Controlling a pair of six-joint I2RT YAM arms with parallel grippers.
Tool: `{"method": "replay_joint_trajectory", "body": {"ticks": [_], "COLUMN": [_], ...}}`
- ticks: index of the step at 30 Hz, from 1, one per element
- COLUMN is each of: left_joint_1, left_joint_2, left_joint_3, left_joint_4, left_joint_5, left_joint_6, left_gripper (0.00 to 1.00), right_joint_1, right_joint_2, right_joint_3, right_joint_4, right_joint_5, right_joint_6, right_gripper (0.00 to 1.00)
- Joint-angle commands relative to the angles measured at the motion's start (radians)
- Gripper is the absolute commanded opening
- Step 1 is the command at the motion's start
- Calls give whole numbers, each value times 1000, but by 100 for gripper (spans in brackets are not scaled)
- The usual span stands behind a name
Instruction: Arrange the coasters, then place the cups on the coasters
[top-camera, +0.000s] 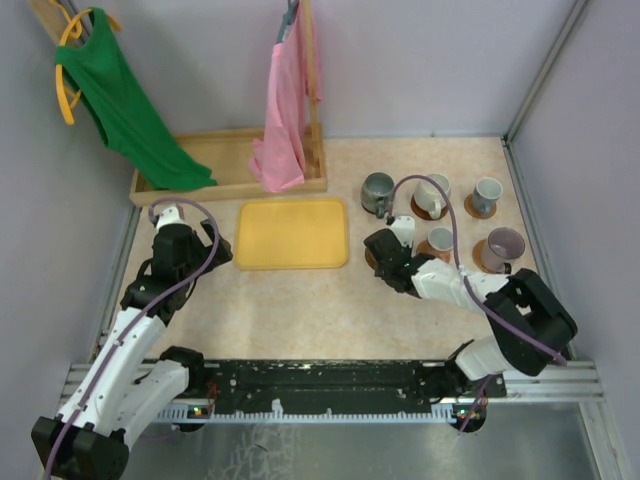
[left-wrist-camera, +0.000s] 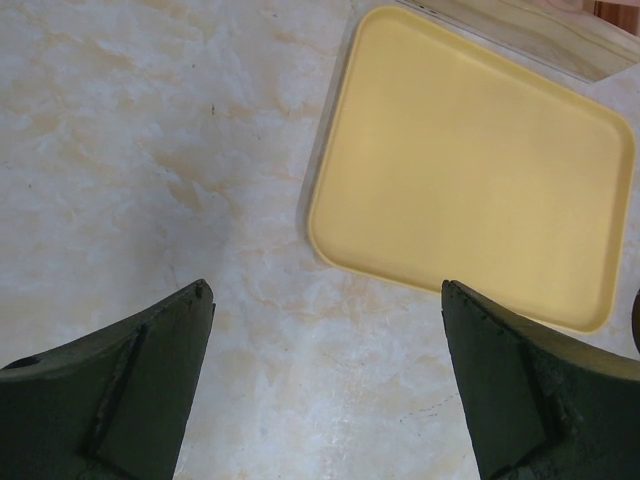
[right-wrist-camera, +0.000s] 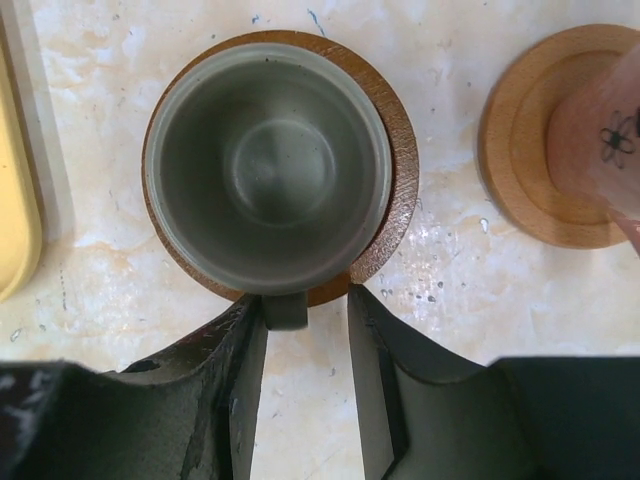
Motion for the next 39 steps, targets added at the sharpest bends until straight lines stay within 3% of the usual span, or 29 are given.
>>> {"method": "replay_joint_trajectory", "body": {"ticks": [1,5,11,13,15,31,39], "left_joint_1": [7,6,6,6,6,6,6], "left_joint_2": [-2,-3,-9,-3,1,32,29], "left_joint_3": [1,-10,-15,-7,-6,33,35], "left_joint_4": [21,22,25,20,17,7,27], "left_joint_5": [-21,-31,-39,-35,-36,-27,0], "left_joint_6": [20,23,24,24,23,57,59], "left_gripper": [100,100,100,100,100,100,100], "right_joint_1": [-7,-7,-6,-7,-6,-7,-7], "right_joint_2": [-102,-173,-243,-258,-267,-330,-309], "right_joint_3": [50,76,129,138,149,211,266], "right_joint_4": [-30,-68,-136,-137,-147,-157,-208], "right_joint_5": [35,27,14,-9,-23,-114,-83], "right_joint_6": [10,-3,-32,-54,-65,-109,-116], "right_gripper": [39,51,56,72,79,83,84]}}
